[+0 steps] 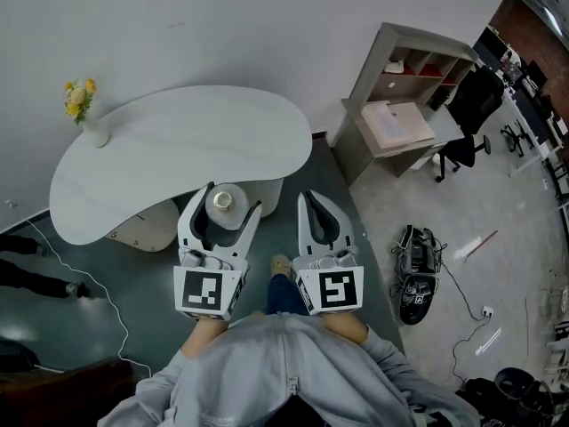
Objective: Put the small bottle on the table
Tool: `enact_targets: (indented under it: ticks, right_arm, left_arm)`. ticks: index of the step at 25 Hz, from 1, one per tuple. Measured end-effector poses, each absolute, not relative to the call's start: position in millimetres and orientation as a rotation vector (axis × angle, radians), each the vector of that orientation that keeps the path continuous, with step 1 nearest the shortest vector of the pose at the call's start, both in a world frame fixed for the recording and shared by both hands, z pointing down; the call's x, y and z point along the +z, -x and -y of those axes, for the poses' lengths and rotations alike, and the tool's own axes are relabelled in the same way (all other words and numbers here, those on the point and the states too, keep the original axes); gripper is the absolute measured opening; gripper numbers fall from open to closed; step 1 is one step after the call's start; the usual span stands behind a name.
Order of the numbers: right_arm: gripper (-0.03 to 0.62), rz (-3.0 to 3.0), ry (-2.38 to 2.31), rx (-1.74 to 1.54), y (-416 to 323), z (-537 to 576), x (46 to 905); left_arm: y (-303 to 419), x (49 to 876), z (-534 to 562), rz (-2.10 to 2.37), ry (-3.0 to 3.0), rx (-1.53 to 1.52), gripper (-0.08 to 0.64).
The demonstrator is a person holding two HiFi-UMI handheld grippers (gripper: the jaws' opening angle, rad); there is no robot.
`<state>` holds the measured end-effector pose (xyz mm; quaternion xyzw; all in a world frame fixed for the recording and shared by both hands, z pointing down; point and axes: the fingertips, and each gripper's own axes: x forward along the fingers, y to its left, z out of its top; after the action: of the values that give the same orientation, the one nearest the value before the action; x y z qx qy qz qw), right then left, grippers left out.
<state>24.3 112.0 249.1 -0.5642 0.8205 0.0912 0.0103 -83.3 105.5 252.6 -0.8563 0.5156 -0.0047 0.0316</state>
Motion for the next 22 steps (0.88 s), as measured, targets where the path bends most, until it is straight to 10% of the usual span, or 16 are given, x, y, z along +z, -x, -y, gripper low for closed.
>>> enact_targets:
  ticks: [22]
  right_arm:
    - [0.026, -2.682, 1.583, 0.282, -61.3, 60.5, 258.3]
  left_arm:
    - [36.8, 252.2, 58.0, -1.710, 2.581, 0.047, 0.334]
